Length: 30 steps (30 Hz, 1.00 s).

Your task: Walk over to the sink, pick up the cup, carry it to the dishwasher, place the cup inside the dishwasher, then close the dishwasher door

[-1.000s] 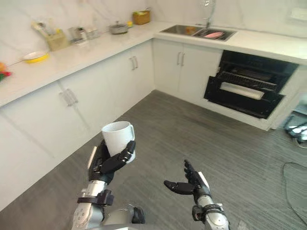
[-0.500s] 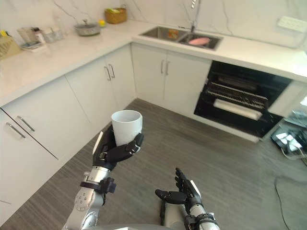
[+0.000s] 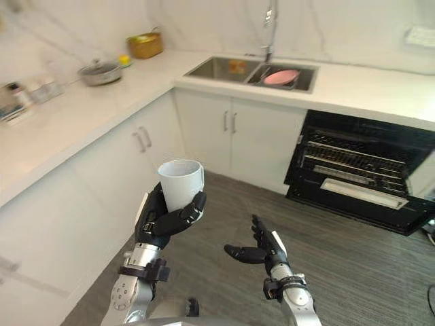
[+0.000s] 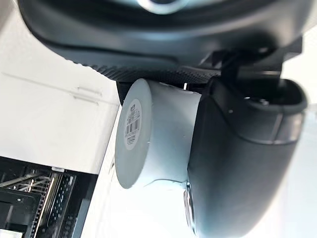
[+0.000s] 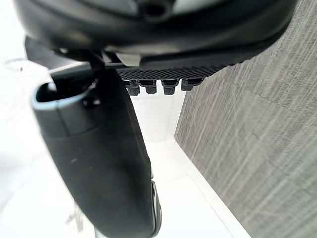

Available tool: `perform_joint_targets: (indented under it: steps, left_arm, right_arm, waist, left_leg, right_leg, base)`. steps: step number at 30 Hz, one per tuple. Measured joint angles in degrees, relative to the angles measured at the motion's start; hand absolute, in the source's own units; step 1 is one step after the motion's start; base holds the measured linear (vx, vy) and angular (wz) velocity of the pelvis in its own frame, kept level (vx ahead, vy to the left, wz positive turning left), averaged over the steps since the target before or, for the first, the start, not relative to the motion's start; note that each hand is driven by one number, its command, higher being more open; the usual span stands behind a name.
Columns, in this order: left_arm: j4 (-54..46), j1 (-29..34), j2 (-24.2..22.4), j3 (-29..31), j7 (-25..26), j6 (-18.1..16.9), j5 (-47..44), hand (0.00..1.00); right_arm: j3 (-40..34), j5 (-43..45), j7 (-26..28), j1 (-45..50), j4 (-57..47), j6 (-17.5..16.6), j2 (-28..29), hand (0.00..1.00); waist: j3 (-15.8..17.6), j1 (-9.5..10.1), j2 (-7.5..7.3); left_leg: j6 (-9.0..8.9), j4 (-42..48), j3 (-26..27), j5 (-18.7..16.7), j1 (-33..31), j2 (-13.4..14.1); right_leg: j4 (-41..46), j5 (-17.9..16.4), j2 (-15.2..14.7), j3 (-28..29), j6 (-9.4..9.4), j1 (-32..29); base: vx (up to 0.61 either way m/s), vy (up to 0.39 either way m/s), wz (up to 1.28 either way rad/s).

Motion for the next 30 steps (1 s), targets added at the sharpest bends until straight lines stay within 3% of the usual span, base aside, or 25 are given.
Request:
perform_joint_targets:
  steps: [1,2,4,6,9,10,11,12,14,16,18,20,22,23,24,25,30]
  left_arm:
    - [-0.2,-0.2,0.2,0.1,0.2,0.2,0.0,0.00]
    - [-0.2,-0.3,0.4,0.3,0.6,0.6,0.0,0.00]
    - [-0.2,0.0,0.5,0.2,2.5,2.1,0.0,0.00]
    - [-1.4,0.0,0.6,0.5,3.1,2.1,0.0,0.00]
    - [-4.2,-0.8,1.2,0.5,4.4,2.0,0.1,0.00]
    - [-4.5,-1.3,1.7,0.6,4.5,1.8,0.2,0.00]
    - [-4.4,-1.7,2.7,0.7,4.5,1.8,0.3,0.00]
    - [-4.2,-1.7,3.1,0.8,4.5,1.9,0.3,0.00]
    - [-1.8,-1.4,1.8,0.2,4.5,3.0,1.3,0.00]
    - [-1.6,-1.4,0.7,0.0,4.5,3.0,2.1,0.00]
    - [-1.5,-1.4,0.0,0.1,4.5,3.0,2.3,0.00]
    - [-1.4,-1.4,0.1,0.1,4.4,2.9,2.3,0.00]
    - [-1.4,-1.4,-0.3,0.0,2.9,2.4,2.4,0.00]
    - [-1.4,-1.4,-0.3,0.0,2.5,2.1,2.4,0.00]
    - [-1.2,-1.3,-0.4,-0.1,2.0,1.8,2.4,0.00]
    - [-1.2,-0.4,-0.2,0.0,2.0,1.5,2.3,0.00]
    - [-1.3,-0.2,0.0,-0.4,2.2,1.5,2.3,0.00]
  right_arm:
    - [0.7,0.0,0.1,-0.3,0.7,0.0,0.6,1.00]
    - [1.0,0.0,0.3,-0.6,1.6,0.0,1.0,1.00]
    - [1.6,0.0,1.2,-0.8,4.3,0.1,2.1,1.00]
    - [2.3,0.0,1.5,-1.4,4.3,0.1,2.1,1.00]
    - [2.9,0.0,2.6,-4.3,3.9,0.1,2.1,1.00]
    - [3.0,0.0,2.8,-4.6,2.8,0.0,2.1,1.00]
    - [3.1,0.0,3.2,-4.3,1.5,0.0,2.2,1.00]
    - [3.1,0.0,3.3,-4.1,1.2,0.0,2.2,1.00]
    - [3.0,0.0,2.6,-3.9,1.4,0.5,0.6,1.00]
    - [3.0,0.0,2.2,-4.2,1.8,0.5,-0.1,1.00]
    - [3.0,0.0,1.9,-4.2,2.0,0.5,-0.2,1.00]
    - [2.3,0.0,1.8,-4.4,1.9,-0.1,0.1,1.00]
    - [-0.1,0.0,0.9,-5.3,1.9,-0.3,0.4,1.00]
    - [-0.6,0.0,0.7,-5.5,1.9,-0.3,0.5,1.00]
    - [-1.4,0.0,0.3,-5.6,2.3,-0.3,0.8,1.00]
    - [-1.5,0.0,-0.2,-5.1,2.0,-0.2,1.0,1.00]
    - [-1.4,0.0,-0.5,-4.2,1.9,-0.2,2.1,1.00]
  waist:
    - [0.5,0.45,-0.79]
    - [0.9,0.31,-1.16]
    - [1.6,-0.02,-0.88]
    - [1.8,0.09,-0.19]
    - [1.6,-0.07,0.12]
    - [1.4,-0.34,-0.39]
    - [1.4,-0.87,-1.52]
    - [1.3,-1.40,-2.26]
    - [1.5,-1.26,1.69]
    - [2.0,-0.86,3.62]
    - [2.2,-0.77,4.03]
    - [2.0,-0.54,3.21]
    - [1.7,-0.75,3.69]
    - [1.6,-0.82,3.78]
    - [1.4,-0.65,3.95]
    - [0.9,-0.94,3.12]
    - [1.0,-1.03,2.72]
  left_leg:
    - [0.97,0.2,2.4,-1.6,2.1,-0.4]
    - [1.48,0.0,3.1,-2.3,3.8,-0.6]
    - [2.25,-3.4,4.3,-3.4,11.7,0.0]
    - [2.18,-6.8,5.0,-3.4,15.5,1.2]
    - [0.51,-11.9,6.6,-3.0,18.9,3.1]
    - [-0.71,-11.6,7.0,-3.4,18.8,3.4]
    - [-2.34,-10.4,6.6,-4.9,19.1,3.1]
    - [-2.71,-9.1,5.8,-5.7,19.2,3.0]
    - [-4.06,-3.7,5.4,-7.0,18.5,7.6]
    - [-4.81,3.9,5.3,-6.7,15.4,11.0]
    - [-5.35,9.2,4.7,-4.3,13.8,13.2]
    - [-4.80,8.2,3.6,-4.2,13.9,12.1]
    - [-4.85,-4.9,0.5,-5.4,14.9,7.7]
    - [-4.50,-9.1,-0.4,-4.4,15.2,6.7]
    - [-4.36,-13.9,-1.6,-0.5,16.7,5.3]
    - [-3.68,-15.3,-0.9,1.1,17.2,4.4]
    - [-2.77,-15.3,0.1,1.9,18.2,3.0]
  right_leg:
    - [8.9,1.5,-2.7,-2.4,2.74,-3.7]
    - [13.0,2.6,-4.1,-3.6,4.05,-5.0]
    - [19.3,1.3,-5.9,-11.3,1.55,-5.3]
    - [16.7,1.0,-5.5,-15.8,1.07,-5.9]
    - [2.8,1.9,-4.4,-20.1,1.56,-9.9]
    - [-4.3,6.4,-3.2,-20.0,0.52,-10.8]
    - [-7.9,13.2,-3.1,-19.1,-1.69,-11.2]
    - [-8.2,17.2,-3.1,-18.4,-1.18,-10.7]
    - [-11.4,16.7,0.8,-19.7,-1.69,-7.2]
    - [-14.9,17.4,3.9,-20.0,-2.73,-5.1]
    - [-17.8,17.9,6.0,-19.2,-3.52,-2.7]
    - [-19.7,18.4,6.1,-17.2,-3.97,-2.0]
    - [-22.2,20.3,6.0,-14.5,-3.77,-2.1]
    - [-22.6,20.6,6.1,-14.1,-3.48,-2.1]
    - [-22.7,20.8,6.1,-12.5,-3.18,-2.3]
    - [-23.7,21.2,5.6,-11.5,-2.62,-2.0]
    - [-28.3,23.4,4.9,-10.2,-1.17,0.4]
  base:
    - [0.48,0.299,-0.86]
    - [0.39,0.193,-0.65]
    - [0.35,0.122,-0.49]
    - [0.22,0.063,-0.40]
    - [0.21,0.006,-0.31]
    - [0.18,-0.073,-0.02]
    - [0.26,-0.158,0.11]
    - [0.29,-0.214,0.17]
    - [0.25,-0.188,-0.01]
    - [0.13,-0.096,-0.17]
    - [0.17,-0.094,-0.36]
    - [0.18,-0.066,-0.53]
    - [0.13,0.030,-0.58]
    - [0.11,0.089,-0.62]
    - [0.09,0.103,-0.52]
    - [0.08,0.118,-0.46]
    - [0.04,0.101,-0.14]
